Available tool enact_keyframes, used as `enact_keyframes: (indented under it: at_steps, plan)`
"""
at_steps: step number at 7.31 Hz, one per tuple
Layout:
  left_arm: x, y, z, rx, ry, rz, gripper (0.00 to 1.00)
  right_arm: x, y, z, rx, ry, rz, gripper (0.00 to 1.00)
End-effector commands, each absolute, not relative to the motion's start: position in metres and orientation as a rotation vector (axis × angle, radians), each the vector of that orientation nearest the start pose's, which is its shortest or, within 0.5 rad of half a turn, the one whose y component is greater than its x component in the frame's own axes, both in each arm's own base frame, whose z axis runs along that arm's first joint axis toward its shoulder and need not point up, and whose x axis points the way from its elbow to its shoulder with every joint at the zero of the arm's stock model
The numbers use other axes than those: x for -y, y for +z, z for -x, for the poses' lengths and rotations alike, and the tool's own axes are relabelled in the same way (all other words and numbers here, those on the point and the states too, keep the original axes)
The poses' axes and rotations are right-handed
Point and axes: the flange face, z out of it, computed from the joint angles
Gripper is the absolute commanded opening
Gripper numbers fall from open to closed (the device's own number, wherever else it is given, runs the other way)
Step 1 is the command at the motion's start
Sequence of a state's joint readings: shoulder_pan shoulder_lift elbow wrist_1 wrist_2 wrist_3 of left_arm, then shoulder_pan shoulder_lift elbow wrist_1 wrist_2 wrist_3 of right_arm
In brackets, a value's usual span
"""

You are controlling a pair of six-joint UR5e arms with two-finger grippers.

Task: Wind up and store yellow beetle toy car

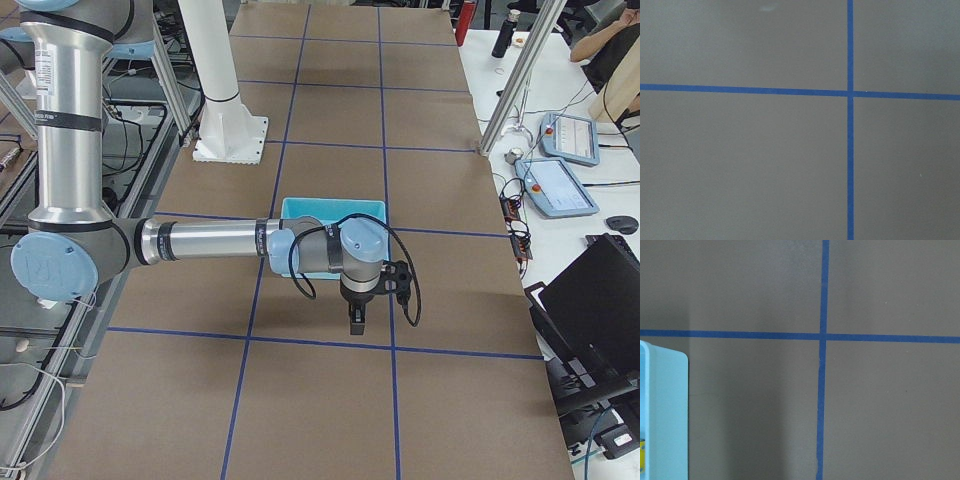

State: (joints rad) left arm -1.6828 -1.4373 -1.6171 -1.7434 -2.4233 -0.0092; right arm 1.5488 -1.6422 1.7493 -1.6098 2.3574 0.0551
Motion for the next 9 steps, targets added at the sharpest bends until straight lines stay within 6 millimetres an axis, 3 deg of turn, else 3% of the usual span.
enact_keyframes:
  at_steps: [1, 9]
  plan:
    - [0.430, 0.675, 0.108, -0.849, -0.080, -0.123, 1.00, 0.463, 0.608, -0.054, 0.787, 0.002, -0.029, 1.00]
    - [0.430, 0.675, 0.107, -0.849, -0.080, -0.121, 1.00, 0.460, 0.622, -0.054, 0.784, 0.013, -0.006, 1.00]
